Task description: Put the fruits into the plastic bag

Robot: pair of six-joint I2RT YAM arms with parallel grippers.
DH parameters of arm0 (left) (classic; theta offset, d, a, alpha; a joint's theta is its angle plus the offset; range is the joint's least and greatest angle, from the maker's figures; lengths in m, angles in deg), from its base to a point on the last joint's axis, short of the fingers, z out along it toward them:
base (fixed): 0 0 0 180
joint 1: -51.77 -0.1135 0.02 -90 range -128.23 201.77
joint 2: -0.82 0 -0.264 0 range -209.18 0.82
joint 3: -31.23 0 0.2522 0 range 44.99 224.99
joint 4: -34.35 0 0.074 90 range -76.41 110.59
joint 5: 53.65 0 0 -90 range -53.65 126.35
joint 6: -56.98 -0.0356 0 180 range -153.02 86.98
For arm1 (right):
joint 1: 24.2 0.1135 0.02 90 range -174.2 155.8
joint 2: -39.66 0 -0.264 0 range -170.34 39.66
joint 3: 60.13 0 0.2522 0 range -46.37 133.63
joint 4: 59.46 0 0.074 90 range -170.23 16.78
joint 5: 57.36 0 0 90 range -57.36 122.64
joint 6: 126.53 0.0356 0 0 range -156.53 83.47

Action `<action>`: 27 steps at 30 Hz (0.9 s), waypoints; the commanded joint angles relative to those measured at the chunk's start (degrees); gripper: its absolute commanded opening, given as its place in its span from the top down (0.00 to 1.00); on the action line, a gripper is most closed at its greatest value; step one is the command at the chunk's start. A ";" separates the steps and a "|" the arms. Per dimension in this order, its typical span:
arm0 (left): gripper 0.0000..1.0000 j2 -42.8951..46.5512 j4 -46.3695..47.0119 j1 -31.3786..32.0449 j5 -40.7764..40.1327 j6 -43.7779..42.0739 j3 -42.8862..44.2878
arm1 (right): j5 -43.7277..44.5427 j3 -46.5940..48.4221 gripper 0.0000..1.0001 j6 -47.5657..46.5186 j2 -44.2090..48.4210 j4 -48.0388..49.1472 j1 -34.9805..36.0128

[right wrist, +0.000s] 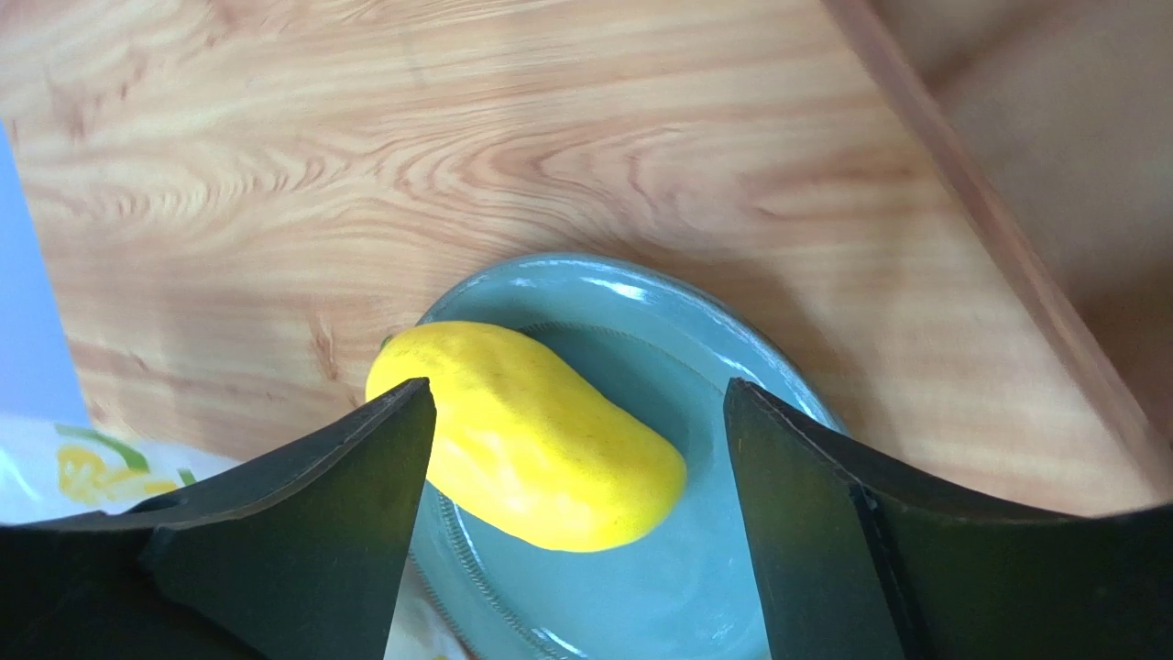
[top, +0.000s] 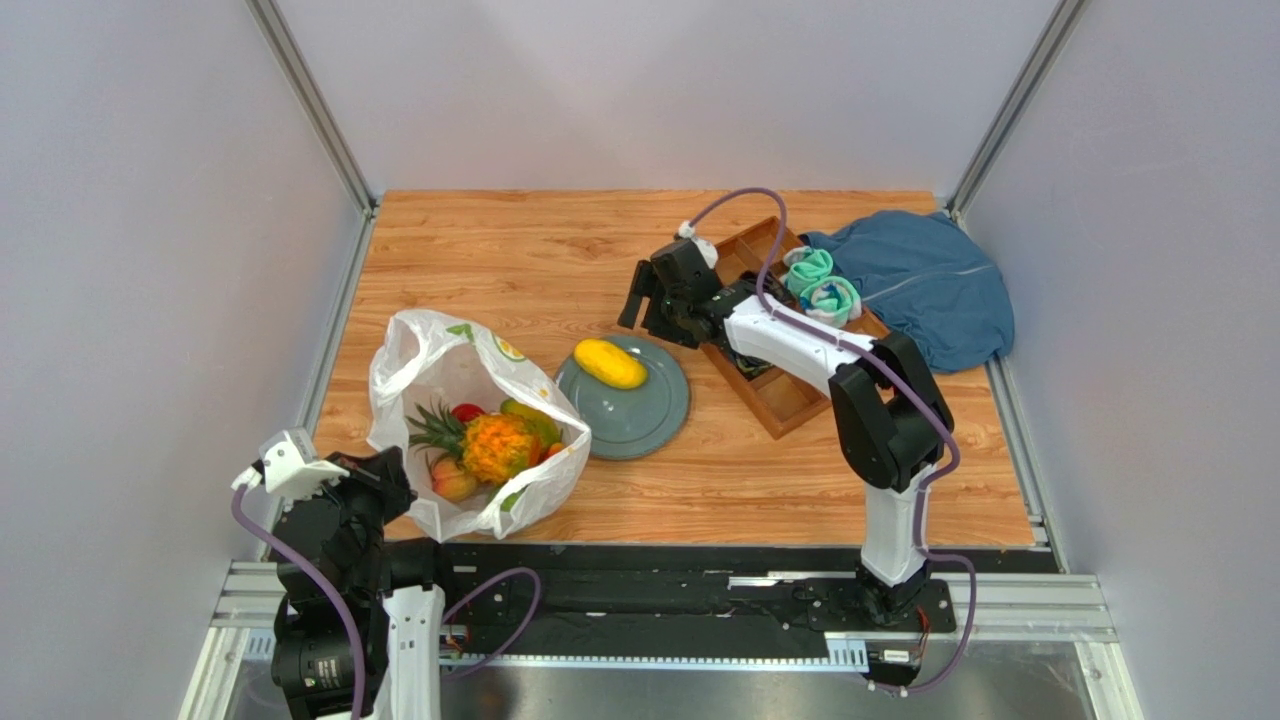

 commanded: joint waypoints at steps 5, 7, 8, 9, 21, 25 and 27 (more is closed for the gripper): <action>1.00 -1.43 2.07 0.11 0.73 -0.49 0.20 | -10.77 3.18 0.20 -26.44 -2.27 6.24 2.93; 1.00 -1.52 1.89 0.11 0.73 -0.31 0.11 | -11.65 1.86 0.19 -28.56 -1.22 7.92 3.46; 1.00 -1.52 1.98 0.11 0.81 -0.40 0.11 | -12.00 1.69 0.19 -30.48 -1.04 9.23 3.63; 1.00 -1.52 1.98 0.11 0.81 -0.31 0.11 | -12.35 1.60 0.19 -31.37 -0.95 9.50 3.64; 1.00 -2.57 2.15 0.11 1.43 -0.75 0.11 | -12.18 6.87 0.19 -42.97 -6.22 3.97 6.62; 1.00 -2.66 2.24 0.11 1.43 -0.75 0.11 | -11.65 6.96 0.20 -43.85 -7.27 2.92 7.24; 1.00 -2.84 2.16 0.11 1.52 -0.84 0.11 | -10.95 6.96 0.22 -44.12 -7.80 2.30 7.24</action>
